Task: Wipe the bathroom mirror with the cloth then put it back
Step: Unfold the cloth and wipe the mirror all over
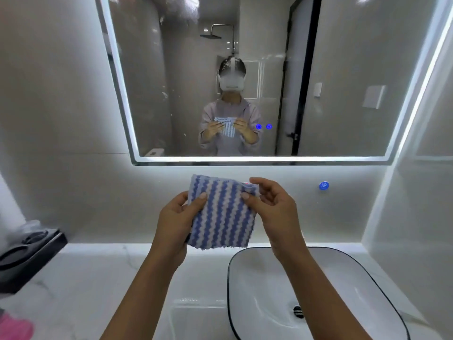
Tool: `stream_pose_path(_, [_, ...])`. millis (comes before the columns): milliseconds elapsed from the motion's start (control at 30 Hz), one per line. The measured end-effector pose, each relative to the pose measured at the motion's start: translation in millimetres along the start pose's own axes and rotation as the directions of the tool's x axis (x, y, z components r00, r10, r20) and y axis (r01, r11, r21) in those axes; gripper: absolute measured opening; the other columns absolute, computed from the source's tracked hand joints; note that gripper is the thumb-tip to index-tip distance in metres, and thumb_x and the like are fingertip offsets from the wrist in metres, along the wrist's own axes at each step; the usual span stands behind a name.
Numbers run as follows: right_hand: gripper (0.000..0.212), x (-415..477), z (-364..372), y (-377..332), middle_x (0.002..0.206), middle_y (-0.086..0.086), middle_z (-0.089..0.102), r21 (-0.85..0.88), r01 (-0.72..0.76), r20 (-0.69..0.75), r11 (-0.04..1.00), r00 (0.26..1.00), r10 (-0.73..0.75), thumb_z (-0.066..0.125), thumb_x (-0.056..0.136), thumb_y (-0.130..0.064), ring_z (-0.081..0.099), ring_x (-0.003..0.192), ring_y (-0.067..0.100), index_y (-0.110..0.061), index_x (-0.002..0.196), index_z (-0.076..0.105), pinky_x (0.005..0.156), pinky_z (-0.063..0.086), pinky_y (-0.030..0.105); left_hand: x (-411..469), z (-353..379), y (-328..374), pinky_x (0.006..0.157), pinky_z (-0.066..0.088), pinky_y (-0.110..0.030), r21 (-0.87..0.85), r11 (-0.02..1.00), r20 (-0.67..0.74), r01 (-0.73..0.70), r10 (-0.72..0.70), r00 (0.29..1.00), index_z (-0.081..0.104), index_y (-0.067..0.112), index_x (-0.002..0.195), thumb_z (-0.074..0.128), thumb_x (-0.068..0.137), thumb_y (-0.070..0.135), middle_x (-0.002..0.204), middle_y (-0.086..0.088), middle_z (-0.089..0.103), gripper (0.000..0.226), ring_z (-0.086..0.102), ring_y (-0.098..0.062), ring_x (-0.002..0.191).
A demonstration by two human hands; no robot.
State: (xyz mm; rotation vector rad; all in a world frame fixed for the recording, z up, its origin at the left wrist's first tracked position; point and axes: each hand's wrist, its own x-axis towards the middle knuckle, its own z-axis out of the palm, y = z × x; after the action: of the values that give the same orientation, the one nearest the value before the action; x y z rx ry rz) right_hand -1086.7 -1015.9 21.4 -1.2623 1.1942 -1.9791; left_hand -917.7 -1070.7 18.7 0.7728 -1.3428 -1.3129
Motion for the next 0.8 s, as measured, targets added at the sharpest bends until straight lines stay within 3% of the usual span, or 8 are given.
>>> stream_pose_path(233, [0.023,11.3,28.4,1.3,0.096,-0.008,0.072,-0.036,-0.023,0.025,0.999,0.999,0.024,0.073,0.08,-0.013,0.068,0.085,0.002,-0.027,0.097,0.067,0.066,0.051,0.012,14.4,-24.4,3.9,0.057,0.057,-0.023,0.0,1.0,-0.053,-0.014,0.014,0.999,0.065,0.019,0.094,0.064,0.083,0.031,0.084,0.005,0.075,0.017,0.072,-0.013,0.074])
stream_pose_path(633, [0.022,48.8,30.5,2.4,0.091,-0.013,0.074,-0.036,0.038,0.04,0.999,0.999,-0.036,0.067,0.084,-0.013,0.069,0.086,0.005,-0.033,0.094,0.069,0.066,0.052,0.014,49.9,-14.8,7.5,0.061,0.055,-0.025,0.077,0.995,-0.096,-0.062,0.069,0.993,0.061,0.028,0.09,0.058,0.086,0.036,0.092,0.008,0.071,0.01,0.068,-0.015,0.081])
stream_pose_path(800, [0.021,62.9,28.7,7.1,0.089,-0.01,0.074,-0.005,0.031,0.073,1.0,0.997,-0.03,0.066,0.085,-0.009,0.069,0.084,0.006,-0.029,0.092,0.071,0.066,0.052,0.014,61.8,-13.0,8.5,0.053,0.054,-0.018,0.063,0.995,-0.075,-0.076,0.08,0.994,0.065,0.028,0.088,0.059,0.085,0.034,0.078,0.013,0.074,0.009,0.071,-0.009,0.072])
